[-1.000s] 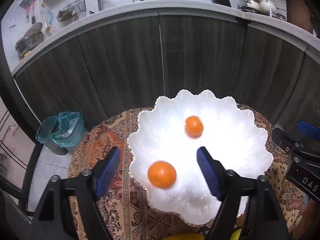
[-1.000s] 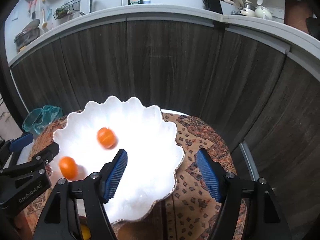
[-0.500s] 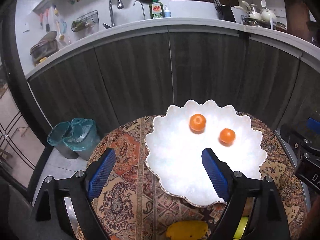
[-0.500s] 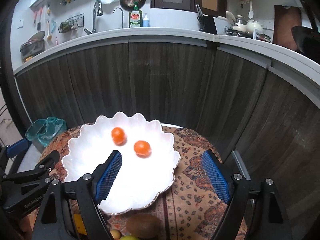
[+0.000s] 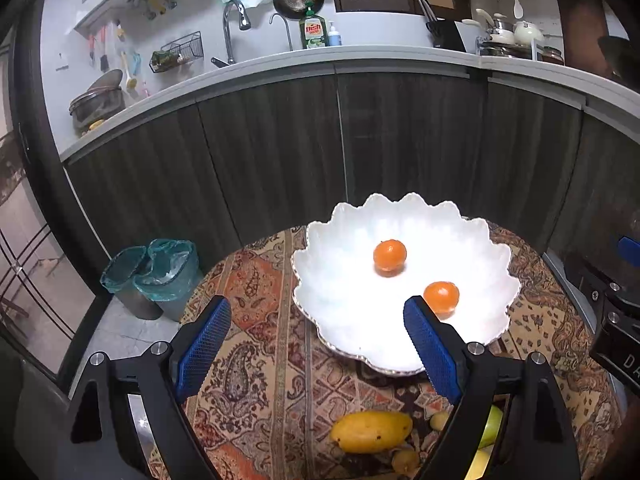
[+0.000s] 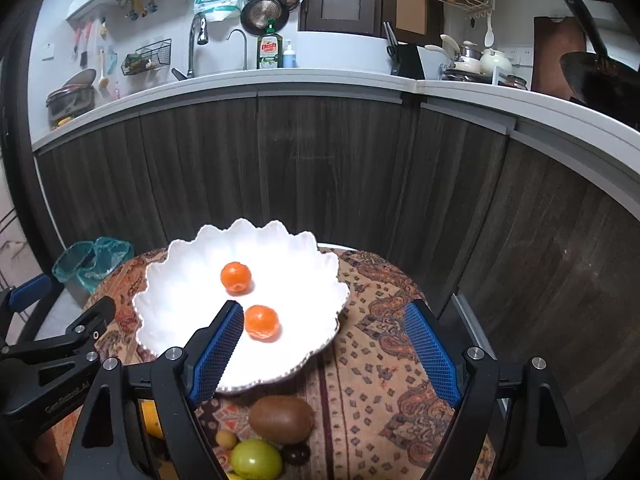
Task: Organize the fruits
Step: 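Withdraw both open grippers from the bowl back toward the loose fruits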
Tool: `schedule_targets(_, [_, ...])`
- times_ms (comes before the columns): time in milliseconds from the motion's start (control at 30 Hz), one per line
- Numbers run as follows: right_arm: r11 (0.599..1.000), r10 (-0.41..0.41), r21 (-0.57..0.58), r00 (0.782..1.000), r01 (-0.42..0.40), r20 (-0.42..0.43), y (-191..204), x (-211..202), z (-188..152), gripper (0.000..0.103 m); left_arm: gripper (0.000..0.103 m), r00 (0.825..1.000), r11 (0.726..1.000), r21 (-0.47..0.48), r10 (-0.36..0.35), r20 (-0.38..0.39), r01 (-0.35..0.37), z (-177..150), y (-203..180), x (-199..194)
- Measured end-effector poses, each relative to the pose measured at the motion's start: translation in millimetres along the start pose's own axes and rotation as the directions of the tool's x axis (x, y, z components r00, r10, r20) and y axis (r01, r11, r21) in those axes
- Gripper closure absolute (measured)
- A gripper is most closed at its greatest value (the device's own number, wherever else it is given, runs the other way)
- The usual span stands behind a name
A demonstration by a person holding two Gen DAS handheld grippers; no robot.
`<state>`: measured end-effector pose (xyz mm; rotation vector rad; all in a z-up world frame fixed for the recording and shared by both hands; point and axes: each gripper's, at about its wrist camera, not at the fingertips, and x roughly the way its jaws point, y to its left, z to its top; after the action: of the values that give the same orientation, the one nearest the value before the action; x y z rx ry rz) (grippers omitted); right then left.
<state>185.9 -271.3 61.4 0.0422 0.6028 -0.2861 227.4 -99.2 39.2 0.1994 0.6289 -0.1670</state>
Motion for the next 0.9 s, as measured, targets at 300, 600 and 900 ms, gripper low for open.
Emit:
schedule_targets(300, [1.0,0.001,-0.002,0.999,-0.001,-0.033,-2,-1,-24,0.02,0.015,1.0,1.0,0.009,0.023,-0.018,-0.023,-27,-1,-5])
schedule_targets(600, [1.0,0.004,-0.013,0.999,-0.005,-0.049,-2,-12,-51,0.02,0.015,0.999,1.0,0.003,0.018,-0.031,-0.018,-58,-2,-19])
schedule_targets(900, [1.0,0.013,0.009,0.998,-0.012,-0.065,-18,-31,-74,0.02,0.015,0.998,0.999,-0.01,-0.044,-0.05,0.043,-84,-23,-35])
